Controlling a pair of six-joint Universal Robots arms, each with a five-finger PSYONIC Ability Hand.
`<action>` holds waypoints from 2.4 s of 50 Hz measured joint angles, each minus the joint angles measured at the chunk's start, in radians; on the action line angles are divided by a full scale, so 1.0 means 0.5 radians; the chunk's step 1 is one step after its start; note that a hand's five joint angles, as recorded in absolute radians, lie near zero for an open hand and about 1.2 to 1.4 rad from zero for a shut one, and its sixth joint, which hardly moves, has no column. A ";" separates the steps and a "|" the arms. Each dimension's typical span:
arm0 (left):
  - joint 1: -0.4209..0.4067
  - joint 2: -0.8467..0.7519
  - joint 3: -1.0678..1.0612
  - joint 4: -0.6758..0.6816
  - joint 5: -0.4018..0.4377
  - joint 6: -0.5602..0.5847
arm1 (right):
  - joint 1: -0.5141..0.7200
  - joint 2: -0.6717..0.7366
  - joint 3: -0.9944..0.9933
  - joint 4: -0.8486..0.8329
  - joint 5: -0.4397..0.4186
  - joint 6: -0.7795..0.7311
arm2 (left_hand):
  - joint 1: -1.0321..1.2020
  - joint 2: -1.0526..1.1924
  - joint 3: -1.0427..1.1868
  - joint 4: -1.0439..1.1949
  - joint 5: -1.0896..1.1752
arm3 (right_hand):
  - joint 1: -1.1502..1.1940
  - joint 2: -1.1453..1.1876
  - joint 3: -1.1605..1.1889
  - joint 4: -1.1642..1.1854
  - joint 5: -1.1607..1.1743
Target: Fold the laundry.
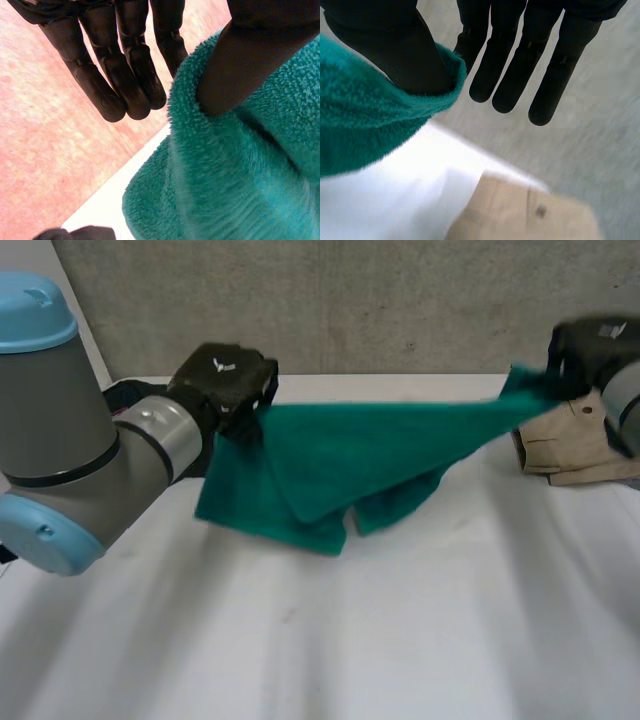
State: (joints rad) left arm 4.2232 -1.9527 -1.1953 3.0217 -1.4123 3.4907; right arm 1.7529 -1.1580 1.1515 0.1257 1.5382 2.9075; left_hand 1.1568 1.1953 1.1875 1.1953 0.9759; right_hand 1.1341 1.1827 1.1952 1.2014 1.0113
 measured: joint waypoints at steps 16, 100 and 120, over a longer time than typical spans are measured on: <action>-0.079 -0.646 0.101 0.067 -0.186 0.404 | 0.052 0.486 0.166 -0.069 0.108 -0.131 | 0.000 0.002 0.003 0.006 0.000 | 0.000 0.000 0.000 0.000 0.000; 0.015 -0.339 -0.371 0.920 -0.176 0.195 | -0.299 0.168 0.270 0.277 -0.932 -1.223 | 0.000 0.015 0.007 0.008 0.000 | -1.380 -1.483 -1.523 -1.581 -1.598; 0.055 -0.601 0.259 0.476 -0.276 0.091 | -0.294 0.370 0.342 0.524 -0.981 -1.386 | 0.000 0.015 0.007 0.008 0.000 | -1.373 -1.478 -1.519 -1.561 -1.491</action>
State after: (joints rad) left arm 4.2505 -2.2533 -1.0657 3.2597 -1.5504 3.5361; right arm 1.6057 -0.9731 1.3225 0.3878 1.0478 2.2146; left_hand 1.1568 1.2030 1.1909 1.1995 0.9760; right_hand 0.4478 0.4435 0.4358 0.4208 0.2659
